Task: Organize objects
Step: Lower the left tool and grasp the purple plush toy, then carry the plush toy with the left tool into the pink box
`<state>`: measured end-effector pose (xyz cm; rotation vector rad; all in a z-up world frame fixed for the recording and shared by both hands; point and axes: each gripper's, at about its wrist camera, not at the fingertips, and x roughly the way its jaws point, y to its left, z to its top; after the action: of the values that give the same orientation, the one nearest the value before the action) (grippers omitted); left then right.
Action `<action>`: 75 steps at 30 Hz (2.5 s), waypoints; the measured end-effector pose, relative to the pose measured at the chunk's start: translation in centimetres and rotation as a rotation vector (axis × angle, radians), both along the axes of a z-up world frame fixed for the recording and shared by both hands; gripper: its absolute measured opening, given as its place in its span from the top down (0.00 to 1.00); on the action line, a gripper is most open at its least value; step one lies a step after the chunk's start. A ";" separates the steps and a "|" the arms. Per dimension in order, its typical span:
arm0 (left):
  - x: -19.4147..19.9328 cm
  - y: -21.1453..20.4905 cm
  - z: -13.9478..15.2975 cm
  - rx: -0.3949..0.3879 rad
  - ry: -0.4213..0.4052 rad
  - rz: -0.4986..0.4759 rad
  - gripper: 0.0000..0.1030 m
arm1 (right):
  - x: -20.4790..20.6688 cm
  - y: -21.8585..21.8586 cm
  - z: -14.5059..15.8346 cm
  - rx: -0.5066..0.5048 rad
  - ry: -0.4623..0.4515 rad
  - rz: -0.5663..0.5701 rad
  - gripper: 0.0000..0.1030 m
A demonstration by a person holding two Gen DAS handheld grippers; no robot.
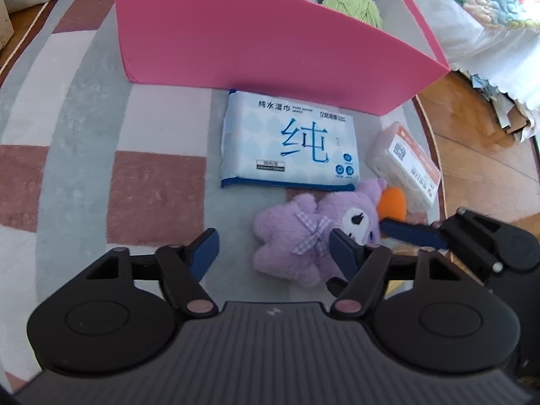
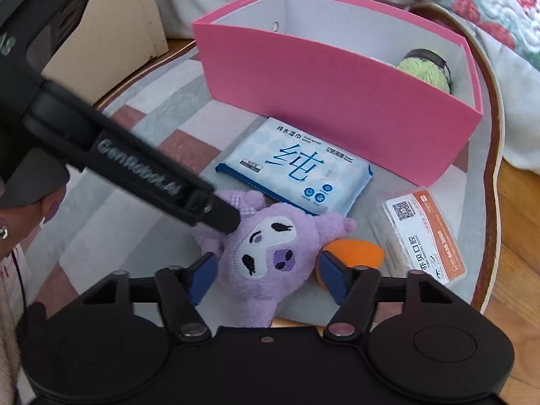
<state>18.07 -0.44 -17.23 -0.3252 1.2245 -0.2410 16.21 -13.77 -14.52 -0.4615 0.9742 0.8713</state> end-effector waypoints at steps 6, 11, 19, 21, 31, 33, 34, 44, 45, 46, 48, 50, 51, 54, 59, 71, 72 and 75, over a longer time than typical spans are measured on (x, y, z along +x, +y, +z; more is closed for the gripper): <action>-0.3 0.2 -1.0 -0.078 -0.014 0.034 0.54 | -1.2 0.7 -0.5 -0.041 -0.074 0.009 0.44; -0.6 0.1 -1.4 -0.109 -0.047 0.036 0.63 | -0.6 -0.1 -0.9 0.014 -0.033 -0.044 0.45; -1.7 1.5 -0.8 -0.146 -0.019 0.062 0.64 | -0.3 -0.5 -0.7 0.059 0.019 -0.073 0.46; -2.7 2.2 -0.4 -0.119 -0.016 0.069 0.64 | -0.3 -0.5 -0.6 0.085 0.040 -0.064 0.46; -3.3 3.1 -1.0 -0.111 0.034 0.090 0.61 | -0.6 -0.9 -2.2 0.110 0.123 -0.081 0.40; -3.3 3.0 -1.2 -0.121 0.036 0.098 0.61 | -1.0 -1.0 -2.6 0.113 0.135 -0.075 0.47; -3.3 3.0 -1.3 -0.126 0.036 0.103 0.62 | -1.1 -1.0 -2.6 0.116 0.120 -0.072 0.47; -5.3 2.2 1.8 -0.120 -0.028 0.074 0.64 | -1.8 -1.3 -0.4 0.100 0.137 -0.089 0.53; -5.6 2.3 2.3 -0.129 -0.036 0.078 0.65 | -1.9 -1.5 0.1 0.104 0.143 -0.089 0.53; -6.0 2.4 2.9 -0.144 -0.039 0.087 0.65 | -2.0 -1.6 0.5 0.104 0.147 -0.091 0.53; -6.6 2.4 3.9 -0.167 -0.052 0.097 0.66 | -2.3 -1.8 1.7 0.090 0.152 -0.085 0.53; -7.4 2.2 5.1 -0.167 -0.064 0.104 0.66 | -2.5 -2.0 2.9 0.079 0.160 -0.078 0.53; -7.8 2.0 5.7 -0.162 -0.074 0.105 0.66 | -2.5 -2.2 3.6 0.075 0.175 -0.077 0.53; -8.8 1.8 7.7 -0.149 -0.087 0.116 0.66 | -2.8 -2.6 5.8 0.076 0.203 -0.071 0.53; -9.7 1.7 11.2 -0.127 -0.098 0.107 0.66 | -3.5 -2.8 9.1 0.070 0.215 -0.054 0.53; -8.7 1.7 19.2 -0.044 -0.184 0.050 0.66 | -2.3 -1.0 16.2 0.057 0.200 -0.013 0.53; -8.4 1.8 19.7 -0.040 -0.190 0.046 0.66 | -2.1 -0.8 16.7 0.058 0.196 -0.008 0.53; -7.1 2.1 21.4 -0.030 -0.210 0.036 0.66 | -1.1 -0.1 18.2 0.062 0.176 0.003 0.53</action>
<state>10.99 1.70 4.13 -0.3390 1.0082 -0.2558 15.06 -13.91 3.69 -0.3375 1.1045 0.9545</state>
